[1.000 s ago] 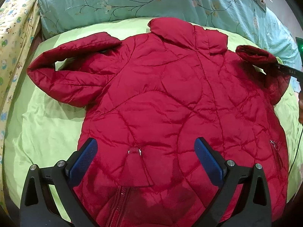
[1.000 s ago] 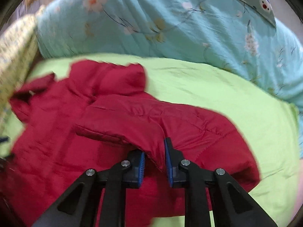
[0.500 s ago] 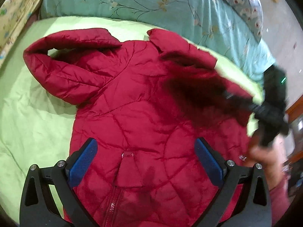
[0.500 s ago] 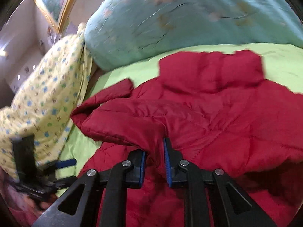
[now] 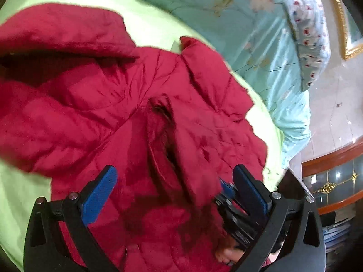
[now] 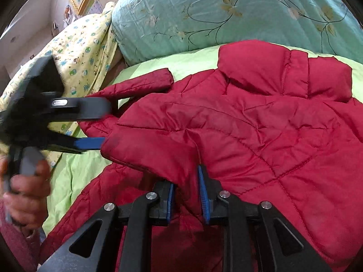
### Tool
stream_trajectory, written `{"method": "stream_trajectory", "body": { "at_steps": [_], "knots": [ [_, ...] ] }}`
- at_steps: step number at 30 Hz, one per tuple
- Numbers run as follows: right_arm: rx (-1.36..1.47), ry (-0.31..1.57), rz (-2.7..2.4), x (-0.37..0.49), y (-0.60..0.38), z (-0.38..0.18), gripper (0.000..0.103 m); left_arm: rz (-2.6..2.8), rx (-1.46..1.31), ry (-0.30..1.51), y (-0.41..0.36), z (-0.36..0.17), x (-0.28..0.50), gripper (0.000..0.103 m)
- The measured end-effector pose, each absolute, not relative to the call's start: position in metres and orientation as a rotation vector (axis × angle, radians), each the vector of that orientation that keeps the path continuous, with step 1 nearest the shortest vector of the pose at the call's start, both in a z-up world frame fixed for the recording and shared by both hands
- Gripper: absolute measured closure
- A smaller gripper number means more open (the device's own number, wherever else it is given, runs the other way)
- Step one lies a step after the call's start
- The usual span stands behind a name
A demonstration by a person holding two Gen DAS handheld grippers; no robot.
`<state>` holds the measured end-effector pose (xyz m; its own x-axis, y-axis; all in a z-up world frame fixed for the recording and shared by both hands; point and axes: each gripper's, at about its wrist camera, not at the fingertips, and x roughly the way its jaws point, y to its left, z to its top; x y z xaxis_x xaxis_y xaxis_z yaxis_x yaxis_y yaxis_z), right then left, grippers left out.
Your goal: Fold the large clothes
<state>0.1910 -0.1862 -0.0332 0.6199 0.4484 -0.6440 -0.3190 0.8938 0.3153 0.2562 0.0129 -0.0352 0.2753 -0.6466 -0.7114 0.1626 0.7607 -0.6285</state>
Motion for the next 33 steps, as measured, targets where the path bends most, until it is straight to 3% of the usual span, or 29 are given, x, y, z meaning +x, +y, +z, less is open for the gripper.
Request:
{"method": "stream_trajectory", "body": {
  "at_steps": [1, 2, 4, 7, 14, 19, 22, 24, 30, 33],
  "knots": [
    [0.18, 0.787, 0.445, 0.191, -0.186, -0.033, 0.08, -0.585, -0.482, 1.186, 0.01, -0.04, 0.262, 0.025],
    [0.183, 0.789, 0.446, 0.191, -0.187, -0.033, 0.08, -0.595, -0.476, 1.205, 0.006, -0.045, 0.266, 0.052],
    [0.174, 0.794, 0.445, 0.191, -0.187, -0.032, 0.076, -0.612, -0.481, 1.245, 0.0, -0.056, 0.274, 0.077],
    [0.153, 0.813, 0.441, 0.186, -0.188, -0.032, 0.07, -0.611, -0.445, 1.212, -0.001, -0.054, 0.276, 0.086],
    [0.244, 0.764, 0.38, 0.15, -0.248, -0.009, 0.068, -0.533, -0.184, 1.102, -0.004, -0.038, 0.271, 0.088],
    [0.264, 0.737, 0.147, 0.154, -0.318, 0.0, 0.059, -0.448, 0.057, 1.021, -0.029, -0.037, 0.257, 0.087],
    [0.298, 0.792, 0.066, 0.166, -0.347, -0.017, 0.059, -0.379, 0.157, 0.979, -0.036, -0.04, 0.252, 0.08],
    [0.33, 0.841, 0.059, 0.174, -0.356, -0.034, 0.061, -0.318, 0.18, 0.966, -0.032, -0.035, 0.249, 0.074],
    [0.295, 0.866, 0.023, 0.18, -0.35, -0.047, 0.061, -0.322, 0.002, 0.834, 0.008, 0.012, 0.228, 0.073],
    [0.273, 0.869, 0.013, 0.182, -0.346, -0.049, 0.06, -0.463, -0.052, 0.871, -0.007, 0.01, 0.224, 0.073]
  ]
}}
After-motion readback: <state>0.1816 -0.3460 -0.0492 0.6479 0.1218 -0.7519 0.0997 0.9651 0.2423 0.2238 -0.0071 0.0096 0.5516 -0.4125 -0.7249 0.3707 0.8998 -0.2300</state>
